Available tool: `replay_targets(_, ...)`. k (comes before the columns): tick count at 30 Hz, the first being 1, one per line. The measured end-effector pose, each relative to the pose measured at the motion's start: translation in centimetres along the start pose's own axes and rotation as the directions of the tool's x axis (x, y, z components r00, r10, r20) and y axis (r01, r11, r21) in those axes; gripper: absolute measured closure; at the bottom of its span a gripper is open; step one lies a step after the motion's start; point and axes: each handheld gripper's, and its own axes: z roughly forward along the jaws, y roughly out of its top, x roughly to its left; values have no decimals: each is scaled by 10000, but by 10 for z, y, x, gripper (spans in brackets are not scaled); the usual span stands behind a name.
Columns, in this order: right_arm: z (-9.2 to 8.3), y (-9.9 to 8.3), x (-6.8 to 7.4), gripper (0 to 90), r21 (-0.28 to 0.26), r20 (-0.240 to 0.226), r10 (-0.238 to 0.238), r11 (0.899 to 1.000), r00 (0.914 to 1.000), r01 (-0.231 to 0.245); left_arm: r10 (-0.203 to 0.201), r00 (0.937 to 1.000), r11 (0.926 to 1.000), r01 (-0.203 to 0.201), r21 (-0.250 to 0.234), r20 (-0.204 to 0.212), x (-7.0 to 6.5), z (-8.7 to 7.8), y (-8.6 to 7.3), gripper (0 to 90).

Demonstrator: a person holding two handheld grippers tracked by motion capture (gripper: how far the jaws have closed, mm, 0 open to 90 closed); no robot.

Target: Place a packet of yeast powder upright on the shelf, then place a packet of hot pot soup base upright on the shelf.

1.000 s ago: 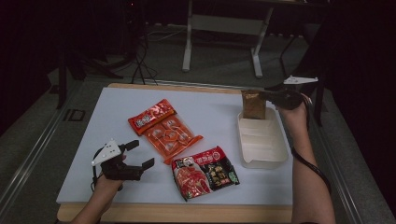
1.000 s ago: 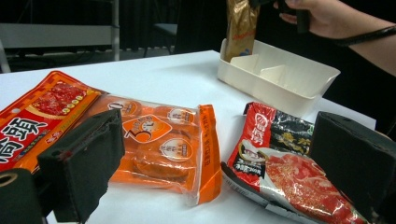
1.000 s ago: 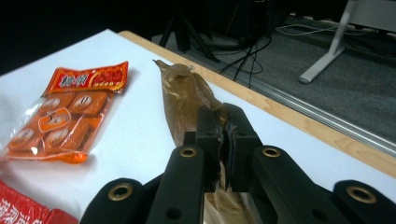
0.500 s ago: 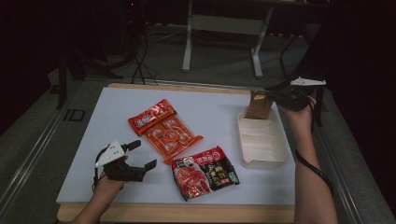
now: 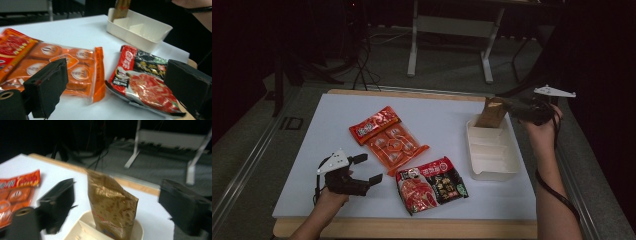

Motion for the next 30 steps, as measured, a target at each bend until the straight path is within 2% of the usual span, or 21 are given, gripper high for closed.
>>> replay_targets(1,-6,0,4,102,-150,-145,42,9999,9999,-44,6,10000,10000,-6,52,80,0,0,0,60)
replay_targets(4,-23,-2,18,102,-631,-377,322,9974,9988,-346,90,10000,9982,-88,589,-34,1,6,0,85)
replay_targets(7,-36,-9,37,103,-806,-442,123,9966,9989,-158,193,9994,9948,-221,995,294,2,11,-1,117)
replay_targets(8,-40,-12,43,107,-835,-323,7,9965,9995,-34,256,9991,9937,-291,1078,341,2,12,-2,120)
replay_targets(11,-49,-19,57,128,-899,-697,-241,9958,9973,178,271,9969,9923,-357,1189,733,1,17,0,151)
replay_targets(12,-51,-21,62,130,-836,-692,-458,9957,9966,399,289,9959,9911,-398,1272,859,2,18,0,170)
replay_targets(13,-53,-23,65,133,-829,-769,-605,9951,9952,541,372,9951,9906,-487,1275,911,2,20,1,231)
replay_targets(14,-56,-25,69,133,-897,-945,-648,9944,9934,563,450,9953,9910,-553,1219,853,2,21,2,303)
replay_targets(17,-62,-30,77,135,-1042,-1279,-627,9933,9898,494,430,9944,9907,-550,1248,967,4,25,5,397)
replay_targets(21,-68,-39,90,135,-1084,-1181,-904,9911,9889,777,380,9936,9892,-524,1369,1061,7,32,8,445)
replay_targets(22,-70,-43,94,134,-1032,-1138,-841,9920,9899,725,406,9937,9891,-548,1368,1049,7,34,9,482)
replay_targets(25,-71,-50,101,133,-796,-1436,-606,9956,9878,495,434,9919,9870,-611,1487,1195,7,39,11,537)
replay_targets(28,-75,-58,107,131,-807,-1528,-539,9959,9868,419,497,9914,9875,-670,1428,1212,6,44,13,541)
replay_targets(30,-79,-62,110,131,-945,-1673,-289,9954,9855,131,397,9913,9879,-577,1441,1251,7,47,15,546)
